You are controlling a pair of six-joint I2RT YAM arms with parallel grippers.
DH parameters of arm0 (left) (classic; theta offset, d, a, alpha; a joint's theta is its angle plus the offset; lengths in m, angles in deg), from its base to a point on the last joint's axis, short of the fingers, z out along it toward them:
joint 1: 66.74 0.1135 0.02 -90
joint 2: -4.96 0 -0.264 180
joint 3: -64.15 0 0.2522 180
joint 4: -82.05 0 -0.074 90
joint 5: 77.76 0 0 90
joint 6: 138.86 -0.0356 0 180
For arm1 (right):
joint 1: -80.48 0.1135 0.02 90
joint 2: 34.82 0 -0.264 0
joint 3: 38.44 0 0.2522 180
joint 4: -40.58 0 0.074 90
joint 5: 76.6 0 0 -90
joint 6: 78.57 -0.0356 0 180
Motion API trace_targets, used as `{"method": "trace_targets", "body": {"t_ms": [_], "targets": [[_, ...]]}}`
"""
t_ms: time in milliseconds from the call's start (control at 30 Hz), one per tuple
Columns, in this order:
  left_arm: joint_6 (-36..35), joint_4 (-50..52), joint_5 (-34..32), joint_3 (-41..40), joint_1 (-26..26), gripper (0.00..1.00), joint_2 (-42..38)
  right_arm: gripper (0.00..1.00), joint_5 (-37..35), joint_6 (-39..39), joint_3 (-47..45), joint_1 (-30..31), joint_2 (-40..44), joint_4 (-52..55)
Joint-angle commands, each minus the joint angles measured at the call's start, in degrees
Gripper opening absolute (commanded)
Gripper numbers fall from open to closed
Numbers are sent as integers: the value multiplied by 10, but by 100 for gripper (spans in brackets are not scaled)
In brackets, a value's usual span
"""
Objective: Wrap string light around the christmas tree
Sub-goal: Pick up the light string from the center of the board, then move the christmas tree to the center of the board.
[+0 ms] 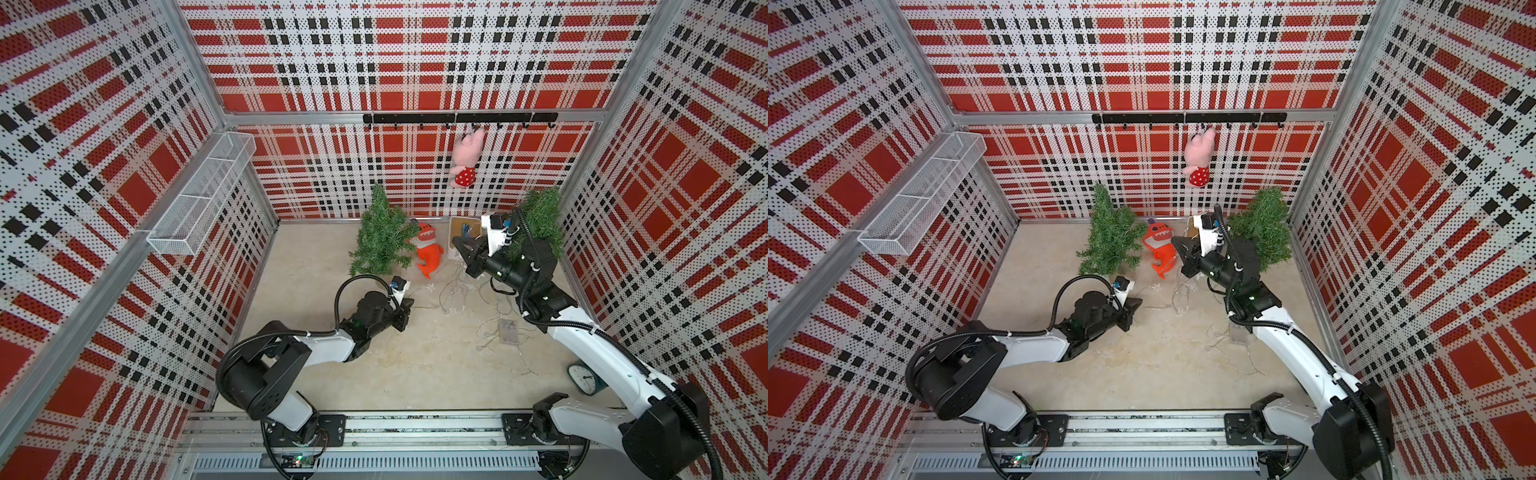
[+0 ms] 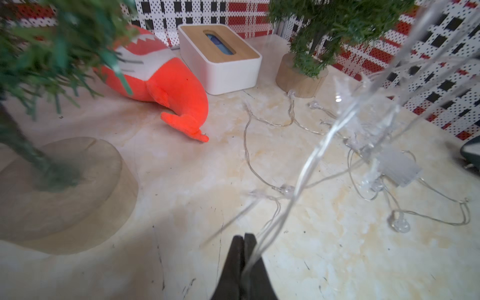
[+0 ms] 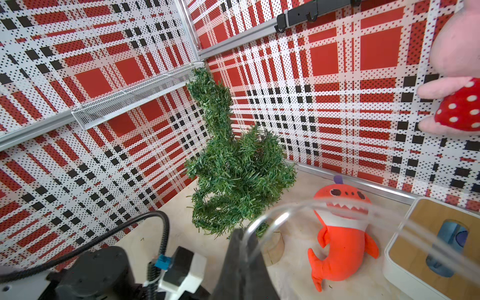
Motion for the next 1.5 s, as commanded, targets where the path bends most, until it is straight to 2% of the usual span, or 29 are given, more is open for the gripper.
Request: {"method": "trace_targets", "body": {"t_ms": [0,167,267,400,600,667,767,800,867,1033,1133,1200,1267,1400,1467], "targets": [[25,26,-20,-21,8,3,-77,0,-21,11,32,-6,2,1],[54,84,-36,-40,42,1,-198,0,-29,15,87,-7,-37,-8],[51,113,-36,-20,63,0,-229,0,-31,19,144,-8,-79,-12],[39,124,-38,29,72,1,-217,0,-36,32,225,-8,-140,-21],[16,123,-60,121,72,5,-114,0,-47,54,375,-11,-262,-18],[26,124,-76,139,75,14,-80,0,-50,62,414,-12,-309,-37],[43,128,-68,148,77,40,-59,0,-50,67,477,-15,-383,-34],[45,132,-69,148,75,44,-59,0,-42,64,483,-15,-402,-50],[45,146,-63,145,77,48,-71,0,-23,44,495,-14,-435,-88],[57,230,-38,163,107,59,-151,0,3,14,554,-12,-504,-103],[74,281,15,187,162,66,-194,0,6,11,591,-9,-537,-96],[92,300,69,209,204,69,-204,0,11,2,618,-7,-556,-89],[92,315,98,235,224,73,-200,0,15,3,637,-3,-568,-83],[72,313,65,285,218,77,-164,0,23,11,648,6,-557,-68],[52,297,41,303,209,84,-143,0,27,14,641,8,-540,-67]]}}
